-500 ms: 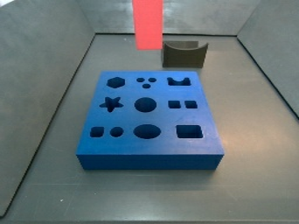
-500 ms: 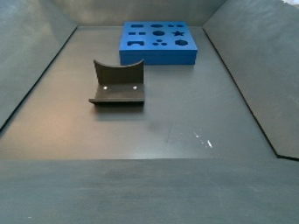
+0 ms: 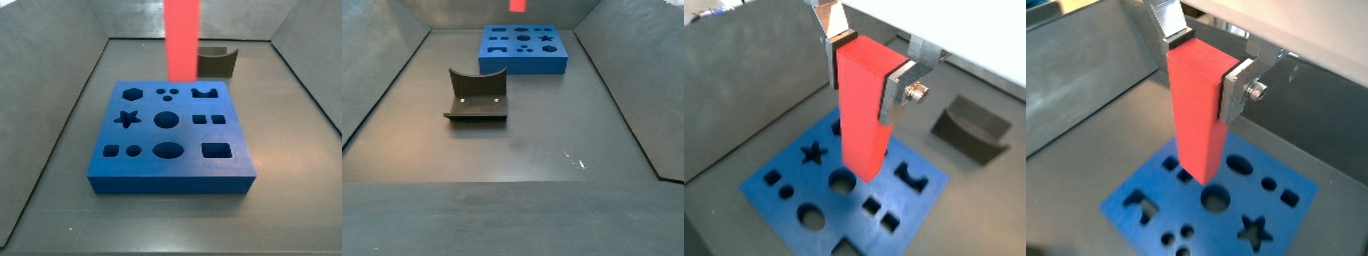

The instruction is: Insert the rectangle object.

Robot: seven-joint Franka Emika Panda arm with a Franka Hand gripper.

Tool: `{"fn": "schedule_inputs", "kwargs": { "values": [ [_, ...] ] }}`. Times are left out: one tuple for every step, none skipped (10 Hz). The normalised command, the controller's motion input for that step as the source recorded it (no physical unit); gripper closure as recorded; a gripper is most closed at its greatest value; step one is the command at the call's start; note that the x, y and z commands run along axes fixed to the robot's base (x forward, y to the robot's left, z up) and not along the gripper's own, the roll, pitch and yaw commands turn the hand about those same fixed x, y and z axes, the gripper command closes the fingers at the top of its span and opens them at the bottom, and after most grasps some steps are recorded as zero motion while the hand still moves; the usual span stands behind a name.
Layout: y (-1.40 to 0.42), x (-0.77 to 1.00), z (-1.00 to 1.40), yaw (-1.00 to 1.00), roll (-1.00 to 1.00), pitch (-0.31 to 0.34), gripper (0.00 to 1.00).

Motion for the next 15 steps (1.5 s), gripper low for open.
{"fn": "schedule_inputs", "kwargs": {
  "values": [
    [-0.51, 0.60, -0.14, -0.05, 0.19, 0.219, 1.00],
    [-0.52, 0.64, -0.15, 0.00, 0.25, 0.291, 1.00],
    [-0.47, 0.66, -0.24, 0.00, 0.29, 0.277, 1.00],
    [-0.50, 0.65, -0.26, -0.01, 0.26, 0.190, 1.00],
    [-0.53, 0.67, -0.33, -0.04, 0.19, 0.140, 1.00],
    [-0.46, 0.49, -0.51, -0.13, 0.09, -0.009, 1.00],
    [-0.42, 0.60, -0.58, -0.09, 0.09, 0.000, 1.00],
    [-0.35, 0.42, -0.59, 0.00, 0.10, -0.061, 1.00],
    [-0.38, 0.34, -0.40, 0.14, 0.11, 0.000, 1.00],
    [-0.21, 0.08, -0.25, 0.21, 0.10, 0.000, 1.00],
    [0.00, 0.00, 0.00, 0.00, -0.03, -0.001, 1.00],
    [0.00, 0.00, 0.00, 0.00, 0.02, 0.000, 1.00],
    [0.09, 0.13, -0.25, 0.12, 0.03, -0.003, 1.00],
    [0.13, 0.15, -0.29, 0.18, 0.05, -0.004, 1.00],
    [0.09, 0.23, -0.29, 0.17, 0.05, 0.010, 1.00]
  ]
}}
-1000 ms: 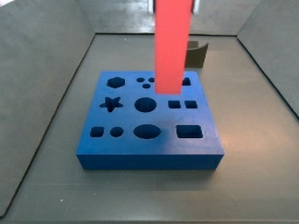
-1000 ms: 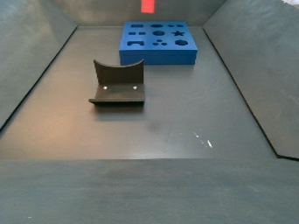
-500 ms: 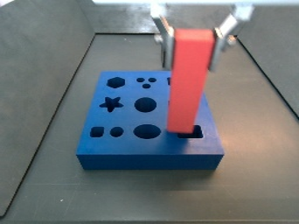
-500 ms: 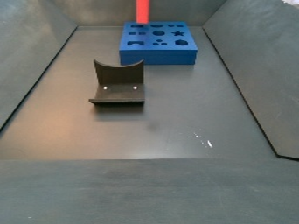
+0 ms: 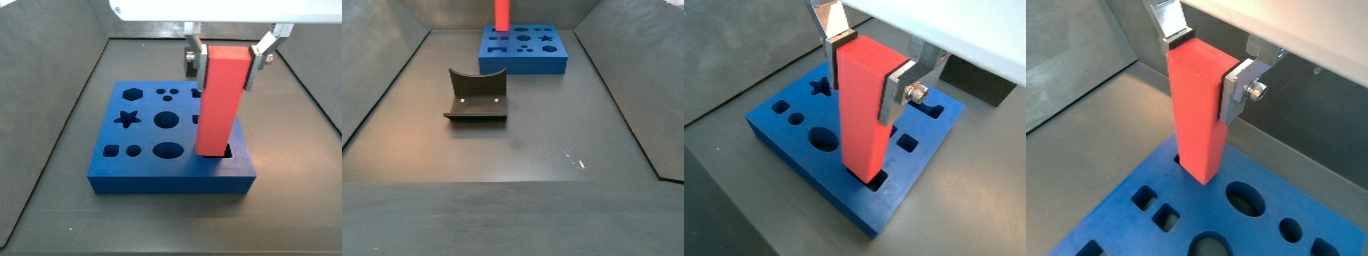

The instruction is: Insert the rectangle object.

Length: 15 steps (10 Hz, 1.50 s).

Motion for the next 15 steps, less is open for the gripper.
{"fn": "schedule_inputs", "kwargs": {
  "values": [
    [0.00, 0.04, -0.08, 0.00, -0.03, 0.000, 1.00],
    [-0.09, 0.03, -0.12, 0.06, 0.00, 0.000, 1.00],
    [-0.21, 0.05, -0.17, 0.07, 0.03, 0.017, 1.00],
    [-0.20, 0.20, -0.12, 0.12, 0.03, 0.077, 1.00],
    [-0.02, 0.25, -0.21, 0.09, 0.03, 0.100, 1.00],
    [0.06, 0.18, -0.26, 0.03, 0.04, 0.107, 1.00],
    [0.08, 0.02, -0.25, 0.12, 0.07, 0.076, 1.00],
    [0.02, -0.04, -0.22, 0.17, 0.07, 0.049, 1.00],
    [0.03, -0.06, -0.27, 0.23, 0.10, 0.026, 1.00],
    [0.01, -0.03, -0.33, 0.18, 0.11, 0.023, 1.00],
    [0.00, -0.08, -0.50, 0.07, 0.09, 0.000, 1.00],
    [0.06, -0.12, -0.47, 0.00, 0.06, 0.000, 1.00],
    [0.07, -0.05, -0.40, -0.03, 0.01, 0.014, 1.00],
    [0.04, -0.08, -0.39, -0.03, 0.00, 0.000, 1.00],
    [0.00, -0.12, -0.08, -0.09, -0.01, -0.063, 1.00]
  ]
}}
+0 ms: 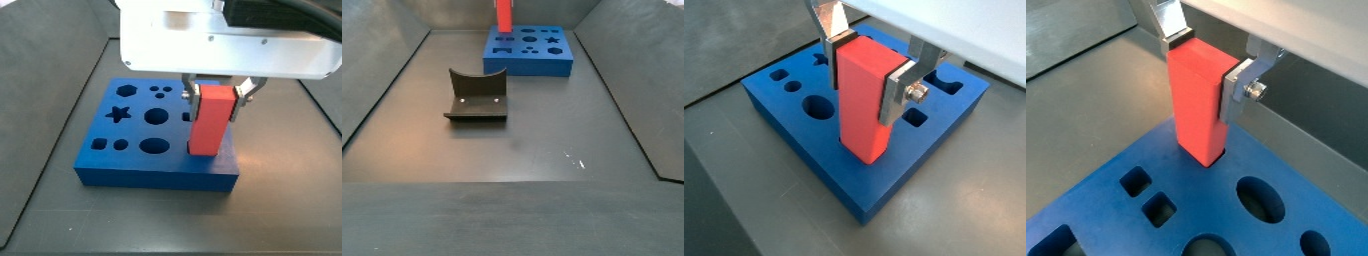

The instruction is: Insert the rectangle object.

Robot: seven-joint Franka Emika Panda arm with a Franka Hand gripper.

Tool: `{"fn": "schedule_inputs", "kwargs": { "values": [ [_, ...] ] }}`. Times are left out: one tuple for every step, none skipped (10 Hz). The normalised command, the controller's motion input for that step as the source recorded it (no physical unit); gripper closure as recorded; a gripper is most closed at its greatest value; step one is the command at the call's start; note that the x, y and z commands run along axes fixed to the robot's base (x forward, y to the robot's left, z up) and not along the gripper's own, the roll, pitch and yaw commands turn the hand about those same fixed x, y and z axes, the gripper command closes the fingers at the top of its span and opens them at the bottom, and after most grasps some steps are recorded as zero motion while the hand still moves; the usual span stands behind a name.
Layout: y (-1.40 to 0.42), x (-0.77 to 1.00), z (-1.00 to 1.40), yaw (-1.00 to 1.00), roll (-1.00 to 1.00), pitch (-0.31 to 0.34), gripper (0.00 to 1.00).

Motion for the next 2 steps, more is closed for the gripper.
{"fn": "schedule_inputs", "kwargs": {
  "values": [
    [0.00, -0.02, 0.00, 0.00, -0.02, -0.050, 1.00],
    [0.00, 0.00, 0.00, 0.00, 0.00, 0.000, 1.00]
  ]
}}
